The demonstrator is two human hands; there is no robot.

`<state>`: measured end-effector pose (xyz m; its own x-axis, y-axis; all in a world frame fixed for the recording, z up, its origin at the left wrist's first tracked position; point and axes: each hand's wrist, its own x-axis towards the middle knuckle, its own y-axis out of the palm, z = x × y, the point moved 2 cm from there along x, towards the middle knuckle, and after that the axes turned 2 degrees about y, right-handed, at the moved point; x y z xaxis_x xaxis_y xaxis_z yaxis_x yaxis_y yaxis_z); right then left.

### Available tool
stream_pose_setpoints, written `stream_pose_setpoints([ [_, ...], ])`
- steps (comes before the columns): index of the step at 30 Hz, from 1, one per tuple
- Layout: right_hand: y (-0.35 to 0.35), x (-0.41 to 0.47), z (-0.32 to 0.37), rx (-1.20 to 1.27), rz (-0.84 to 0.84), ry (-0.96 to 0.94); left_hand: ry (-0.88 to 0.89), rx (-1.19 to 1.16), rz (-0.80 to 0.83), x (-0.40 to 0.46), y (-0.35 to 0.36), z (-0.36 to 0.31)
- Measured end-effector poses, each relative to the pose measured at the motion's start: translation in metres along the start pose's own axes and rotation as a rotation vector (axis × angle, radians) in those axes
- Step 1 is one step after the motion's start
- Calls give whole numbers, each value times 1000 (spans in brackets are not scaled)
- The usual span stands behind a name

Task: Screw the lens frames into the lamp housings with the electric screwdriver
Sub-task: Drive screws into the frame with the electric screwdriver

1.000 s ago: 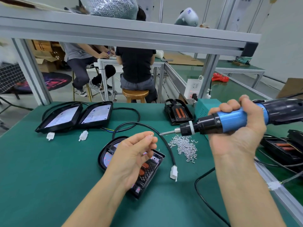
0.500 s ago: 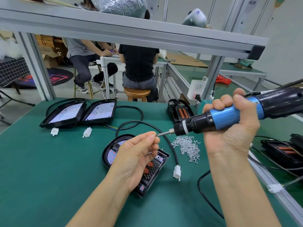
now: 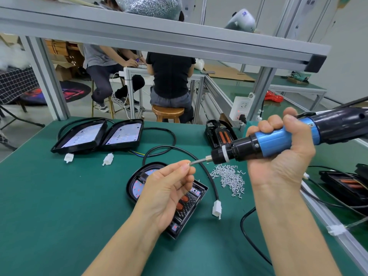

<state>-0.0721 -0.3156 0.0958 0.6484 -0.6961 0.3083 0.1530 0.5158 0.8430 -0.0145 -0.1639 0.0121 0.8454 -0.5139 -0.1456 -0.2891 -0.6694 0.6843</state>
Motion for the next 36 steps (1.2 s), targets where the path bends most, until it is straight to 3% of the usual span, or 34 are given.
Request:
stream_pose_setpoints([
  [7, -2, -1, -2, 9, 3, -6, 19, -5, -15, 1, 0, 1],
  [12, 0, -4, -4, -22, 49, -30, 145, 188, -25, 3, -6, 0],
  [18, 0, -5, -6, -75, 68, -82, 100, 190, 14, 2, -8, 2],
  [23, 1, -2, -10, -37, 15, -104, 24, -34, 8, 5, -2, 6],
  [29, 0, -2, -14, -83, 19, -86, 168, 226, -19, 9, -11, 0],
  [36, -7, -1, -17, -51, -6, -80, 188, 319, -10, 10, -15, 0],
])
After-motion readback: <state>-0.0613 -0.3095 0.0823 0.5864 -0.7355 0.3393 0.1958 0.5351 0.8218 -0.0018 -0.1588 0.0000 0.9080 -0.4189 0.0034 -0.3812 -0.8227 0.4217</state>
